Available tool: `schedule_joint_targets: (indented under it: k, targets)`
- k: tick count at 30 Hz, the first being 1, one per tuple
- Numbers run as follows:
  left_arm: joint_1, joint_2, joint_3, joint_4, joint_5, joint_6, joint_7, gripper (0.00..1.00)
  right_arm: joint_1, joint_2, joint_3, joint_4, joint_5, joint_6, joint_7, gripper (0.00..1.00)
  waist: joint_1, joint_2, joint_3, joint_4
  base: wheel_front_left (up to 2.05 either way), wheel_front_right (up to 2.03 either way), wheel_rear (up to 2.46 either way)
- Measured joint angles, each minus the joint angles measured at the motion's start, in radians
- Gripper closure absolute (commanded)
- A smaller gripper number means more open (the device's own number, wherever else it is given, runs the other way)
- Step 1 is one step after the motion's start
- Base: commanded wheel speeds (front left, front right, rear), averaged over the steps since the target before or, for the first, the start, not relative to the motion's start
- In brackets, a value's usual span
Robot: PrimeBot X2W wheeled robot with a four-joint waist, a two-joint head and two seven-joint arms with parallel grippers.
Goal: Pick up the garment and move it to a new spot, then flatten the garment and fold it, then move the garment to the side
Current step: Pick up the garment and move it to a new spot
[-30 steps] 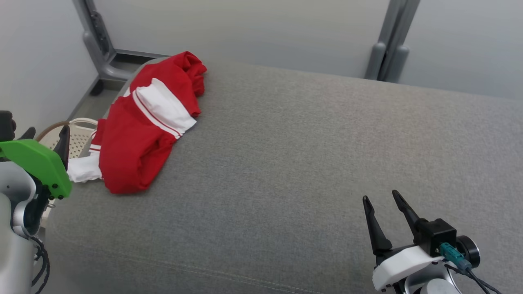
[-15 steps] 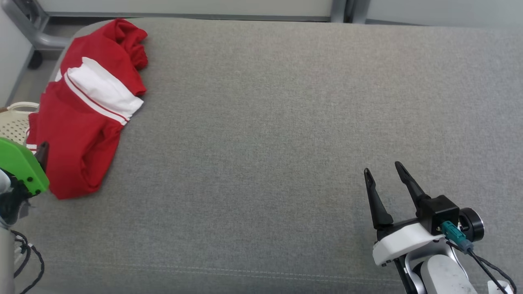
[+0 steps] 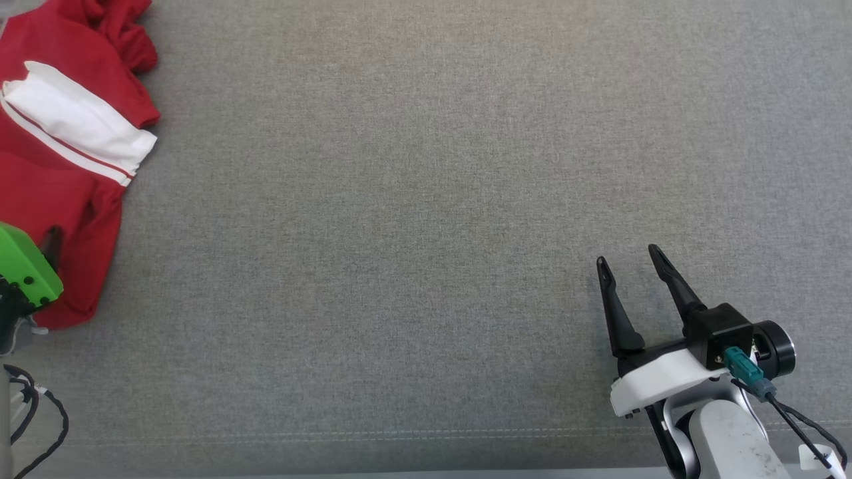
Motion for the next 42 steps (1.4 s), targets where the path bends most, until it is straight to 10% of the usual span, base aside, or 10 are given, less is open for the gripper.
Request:
schedule_joint_targets:
  k: [17, 18, 21, 42]
  targets:
    - [-0.021, 0.049, -0.049, 0.027, 0.048, 0.037, 0.061, 0.0, -0.017, -0.018, 0.021, -0.008, 0.003, 0.0, 0.0, 0.0, -0.0001, 0.0, 0.061, -0.033, 0.0, 0.0, 0.0]
    - [-0.023, 0.052, -0.05, 0.028, 0.049, 0.037, 0.062, 0.54, -0.018, -0.019, 0.02, -0.008, 0.003, 0.0, 0.0, 0.0, -0.0001, 0.0, 0.065, -0.035, 0.0, 0.0, 0.0]
    - [-0.029, 0.053, -0.051, 0.03, 0.049, 0.044, 0.054, 1.0, -0.019, -0.02, 0.016, -0.009, 0.003, 0.0, 0.0, 0.0, -0.0001, 0.0, 0.075, -0.041, 0.0, 0.0, 0.0]
    - [-0.089, 0.071, -0.1, -0.008, 0.098, 0.003, -0.105, 1.0, -0.008, -0.01, 0.009, 0.019, 0.014, 0.0, 0.0, 0.0, -0.0001, 0.0, -0.03, 0.0, 0.0, 0.0, 0.0]
